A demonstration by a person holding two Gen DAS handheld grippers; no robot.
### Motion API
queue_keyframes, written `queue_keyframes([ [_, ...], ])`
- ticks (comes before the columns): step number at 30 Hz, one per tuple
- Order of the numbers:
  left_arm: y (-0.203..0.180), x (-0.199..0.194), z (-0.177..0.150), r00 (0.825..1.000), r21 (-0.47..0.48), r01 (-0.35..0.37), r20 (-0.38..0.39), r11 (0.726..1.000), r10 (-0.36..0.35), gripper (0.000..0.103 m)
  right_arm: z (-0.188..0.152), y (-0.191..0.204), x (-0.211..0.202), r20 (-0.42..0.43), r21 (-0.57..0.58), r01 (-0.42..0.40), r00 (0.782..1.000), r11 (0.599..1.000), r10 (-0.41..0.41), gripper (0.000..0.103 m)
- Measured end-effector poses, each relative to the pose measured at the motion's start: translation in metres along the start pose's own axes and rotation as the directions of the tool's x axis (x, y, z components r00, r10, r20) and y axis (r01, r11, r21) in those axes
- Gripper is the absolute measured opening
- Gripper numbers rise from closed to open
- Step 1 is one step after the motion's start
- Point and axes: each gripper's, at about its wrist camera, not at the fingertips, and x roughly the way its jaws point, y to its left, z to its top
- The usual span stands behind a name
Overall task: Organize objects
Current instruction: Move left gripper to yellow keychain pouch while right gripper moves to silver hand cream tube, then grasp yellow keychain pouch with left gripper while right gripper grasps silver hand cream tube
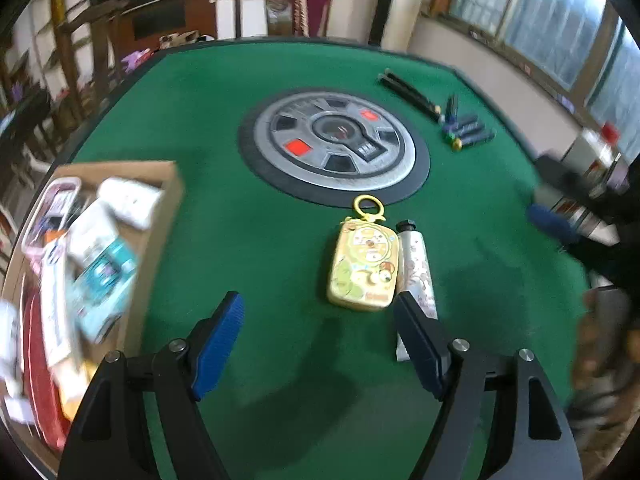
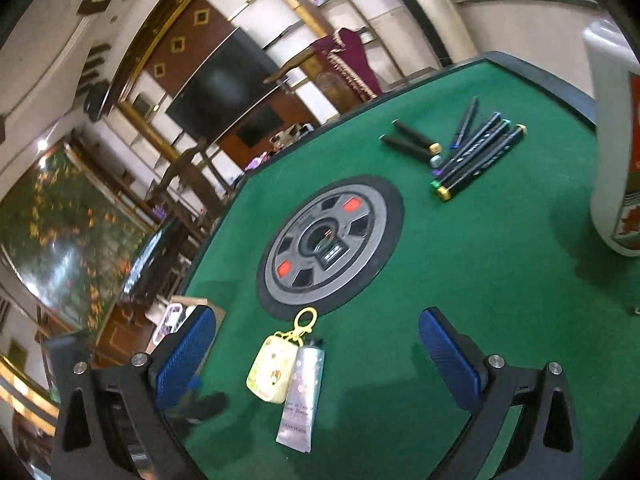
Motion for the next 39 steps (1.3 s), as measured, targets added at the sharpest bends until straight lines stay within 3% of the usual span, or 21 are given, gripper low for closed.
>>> queue_keyframes([
  [6,-0.016,0.028,0.004,0.997,0.093,-0.078,-0.010,0.993,0.080,0.076,0.002,-0.003,-0.007,0.013,0.011,0.020,1.000,1.000,-0.020,0.103],
  [19,-0.035,0.045,0.015,0.997,0.156,-0.076,-0.010,0.985,0.078,0.076,-0.002,0.002,-0.004,0.001,-0.018,0.032,0.999,0.999,-0.032,0.103],
  [22,-0.028,0.054,0.015,0.995,0.144,-0.086,-0.038,0.986,0.092,0.068,-0.003,0.004,-0.003,-0.009,-0.027,0.030,0.999,0.999,-0.031,0.103],
  [24,-0.021,0.052,0.014,0.997,0.113,-0.068,-0.037,0.991,0.072,0.053,-0.006,0.007,0.000,-0.016,-0.048,0.042,0.999,0.998,-0.043,0.103],
  [29,0.001,0.043,0.004,0.996,0.071,-0.084,-0.025,0.994,0.086,0.051,-0.017,0.014,0.019,-0.120,-0.084,-0.007,0.993,0.996,-0.004,0.103],
  [31,0.010,0.038,-0.003,0.996,0.048,-0.081,-0.024,0.996,0.082,0.051,-0.024,0.020,0.026,-0.145,-0.125,0.011,0.989,0.992,-0.029,0.100],
  [33,0.017,0.031,-0.012,0.996,0.038,-0.086,-0.027,0.996,0.087,0.051,-0.032,0.026,0.033,-0.148,-0.180,0.078,0.983,0.981,-0.105,0.083],
  [34,0.019,0.028,-0.016,0.996,0.033,-0.086,-0.029,0.996,0.087,0.051,-0.036,0.028,0.037,-0.155,-0.200,0.104,0.978,0.974,-0.136,0.080],
  [39,0.020,0.018,-0.032,0.996,0.042,-0.079,-0.035,0.996,0.080,0.051,-0.048,0.033,0.050,-0.185,-0.245,0.128,0.967,0.961,-0.176,0.077],
])
